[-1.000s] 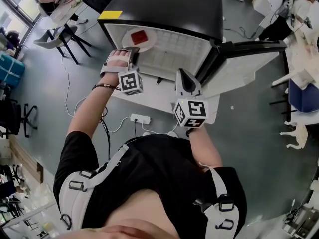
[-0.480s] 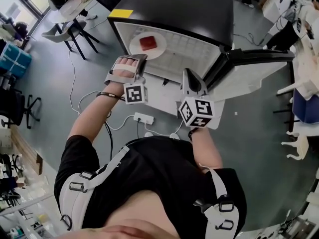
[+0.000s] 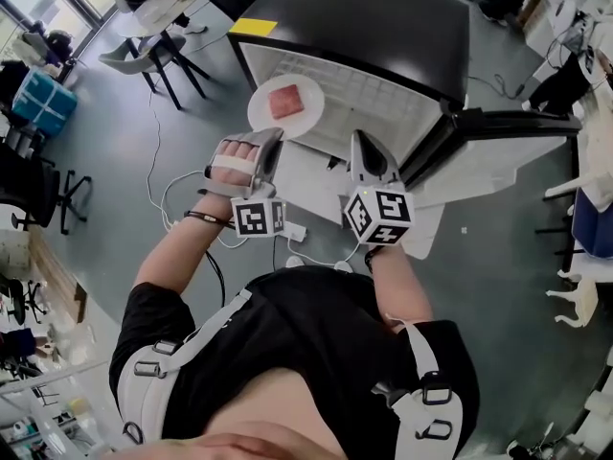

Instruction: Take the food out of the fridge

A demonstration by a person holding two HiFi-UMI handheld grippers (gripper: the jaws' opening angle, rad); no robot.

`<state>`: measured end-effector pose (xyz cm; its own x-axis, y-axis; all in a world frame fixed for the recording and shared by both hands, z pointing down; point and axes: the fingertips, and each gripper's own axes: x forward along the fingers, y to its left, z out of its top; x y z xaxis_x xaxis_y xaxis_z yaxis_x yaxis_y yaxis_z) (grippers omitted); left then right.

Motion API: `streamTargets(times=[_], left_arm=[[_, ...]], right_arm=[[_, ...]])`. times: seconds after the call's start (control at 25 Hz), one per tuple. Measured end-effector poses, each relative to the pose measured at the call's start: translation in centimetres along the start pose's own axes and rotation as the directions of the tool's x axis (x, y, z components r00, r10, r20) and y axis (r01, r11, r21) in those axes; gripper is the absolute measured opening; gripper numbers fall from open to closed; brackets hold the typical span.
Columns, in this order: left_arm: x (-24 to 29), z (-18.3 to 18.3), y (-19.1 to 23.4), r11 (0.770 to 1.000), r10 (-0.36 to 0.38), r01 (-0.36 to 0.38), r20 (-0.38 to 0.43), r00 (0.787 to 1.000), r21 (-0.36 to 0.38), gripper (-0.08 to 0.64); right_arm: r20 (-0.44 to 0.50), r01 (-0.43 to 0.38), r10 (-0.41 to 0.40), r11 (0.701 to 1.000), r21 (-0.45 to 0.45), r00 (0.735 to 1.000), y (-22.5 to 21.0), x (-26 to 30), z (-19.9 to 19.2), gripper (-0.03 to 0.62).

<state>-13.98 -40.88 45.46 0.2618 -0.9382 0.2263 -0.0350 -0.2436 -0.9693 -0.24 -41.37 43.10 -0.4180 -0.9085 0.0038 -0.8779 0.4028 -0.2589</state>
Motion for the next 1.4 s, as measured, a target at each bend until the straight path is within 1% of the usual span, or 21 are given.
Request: streamTargets(times=[0.24, 0.44, 0.56, 0.72, 1.08, 1.28, 1.4], left_arm=[[-3.6, -0.5, -1.0, 0.999, 0.004, -0.005, -0.034, 0.999, -0.036, 0.014], [-4.9, -1.7, -2.4, 0.998, -0.018, 0.013, -0.078, 0.997, -0.055, 0.014], [-5.4, -2.1, -2.7, 0.998, -0.015, 0.009, -0.096, 0.995, -0.063, 0.014], [-5.6, -2.4, -2.5, 0.998, -0.002, -0.007, -0.119, 0.993, -0.069, 0.014], [-5.3, -2.5, -2.5, 0.998, -0.003, -0.004, -0.13, 0.992, -0.057, 0.014], [-4.9, -2.7, -2.4, 0.997, -0.014, 0.002, -0.137, 0.99, -0.083, 0.014], [-4.7, -2.8, -2.4, 0.996, -0.019, 0.006, -0.142, 0.99, -0.085, 0.014]], right_arm=[[0.003, -0.033, 0.033, 0.999, 0.003, 0.999, 1.2, 0.8, -0.2, 0.008], [-0.005, -0.062, 0.062, 0.998, -0.013, 0.998, 2.3, 1.0, -0.7, 0.008], [-0.014, -0.074, 0.073, 0.997, -0.022, 0.997, 2.9, 0.9, -0.9, 0.008], [-0.018, -0.087, 0.087, 0.996, -0.026, 0.996, 3.3, 0.9, -0.9, 0.008], [-0.02, -0.088, 0.087, 0.995, -0.051, 0.996, 3.4, 1.2, -1.1, 0.008], [-0.014, -0.089, 0.088, 0.994, -0.059, 0.996, 3.2, 1.3, -1.0, 0.008], [-0.012, -0.089, 0.089, 0.994, -0.066, 0.996, 3.1, 1.3, -0.9, 0.008]])
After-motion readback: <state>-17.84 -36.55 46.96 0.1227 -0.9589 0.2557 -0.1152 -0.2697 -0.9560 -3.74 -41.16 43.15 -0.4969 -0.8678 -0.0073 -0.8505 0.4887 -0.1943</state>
